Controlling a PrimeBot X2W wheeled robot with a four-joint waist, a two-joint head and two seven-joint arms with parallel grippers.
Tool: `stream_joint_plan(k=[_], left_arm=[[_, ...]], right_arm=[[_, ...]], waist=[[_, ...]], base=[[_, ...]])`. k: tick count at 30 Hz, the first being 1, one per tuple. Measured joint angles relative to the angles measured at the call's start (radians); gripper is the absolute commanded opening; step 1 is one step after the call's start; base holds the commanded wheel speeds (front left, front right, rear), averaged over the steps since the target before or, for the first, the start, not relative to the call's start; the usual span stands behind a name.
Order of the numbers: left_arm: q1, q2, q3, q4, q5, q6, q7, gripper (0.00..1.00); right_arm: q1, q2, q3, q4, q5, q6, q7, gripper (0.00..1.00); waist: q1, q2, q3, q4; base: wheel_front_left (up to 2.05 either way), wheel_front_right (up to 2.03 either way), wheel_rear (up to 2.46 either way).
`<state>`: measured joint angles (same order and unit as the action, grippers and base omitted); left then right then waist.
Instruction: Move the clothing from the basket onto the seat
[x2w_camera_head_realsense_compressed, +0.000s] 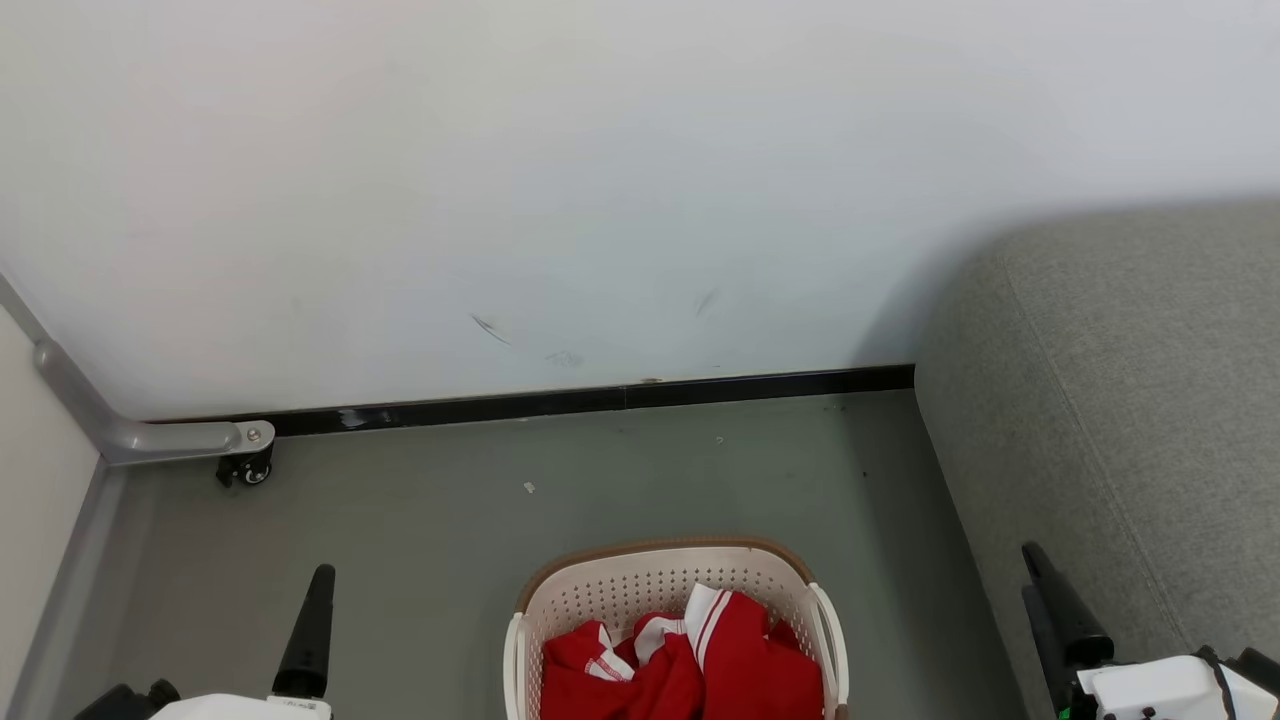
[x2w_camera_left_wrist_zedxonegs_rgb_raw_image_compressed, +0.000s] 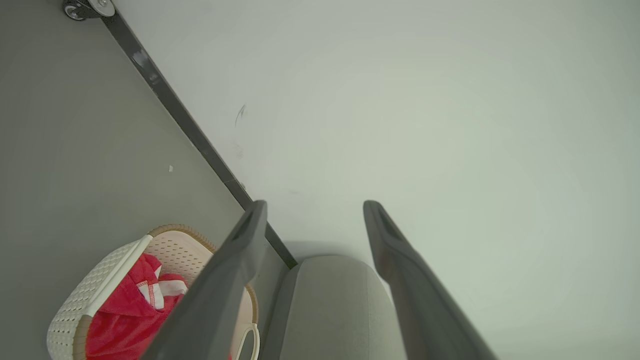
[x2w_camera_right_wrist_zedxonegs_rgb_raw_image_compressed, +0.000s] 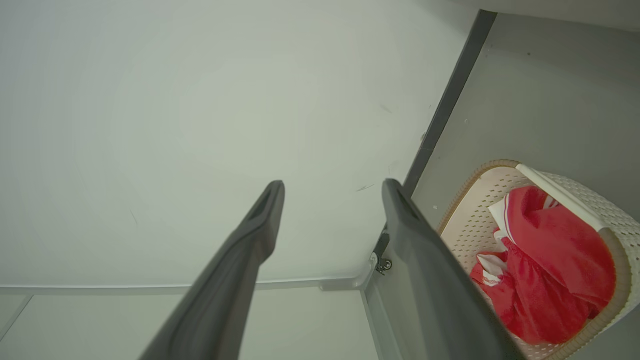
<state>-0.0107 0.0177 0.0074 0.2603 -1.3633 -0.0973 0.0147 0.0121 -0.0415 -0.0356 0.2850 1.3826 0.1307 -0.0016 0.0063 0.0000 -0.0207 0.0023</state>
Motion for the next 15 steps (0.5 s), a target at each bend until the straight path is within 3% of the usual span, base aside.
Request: stream_joint_plan(k=[9, 15], left_arm=[[0.000, 0.012, -0.040, -0.047, 0.182, 0.023, -0.029, 1.00], [0.000, 0.030, -0.079, -0.074, 0.325, 0.044, -0.053, 1.00]], right_arm=[[0.000, -0.008, 0.024, -0.022, -0.204, 0.000, -0.029, 1.00], [0.001, -0.014, 0.045, -0.028, -0.342, 0.000, -0.047, 1.00]], waist=[[0.0080, 0.0000, -0.020, 0.002], [0.0107, 0.0000, -0.032, 0.005]], base=[[0.00, 0.00, 0.00], [0.00, 0.00, 0.00]])
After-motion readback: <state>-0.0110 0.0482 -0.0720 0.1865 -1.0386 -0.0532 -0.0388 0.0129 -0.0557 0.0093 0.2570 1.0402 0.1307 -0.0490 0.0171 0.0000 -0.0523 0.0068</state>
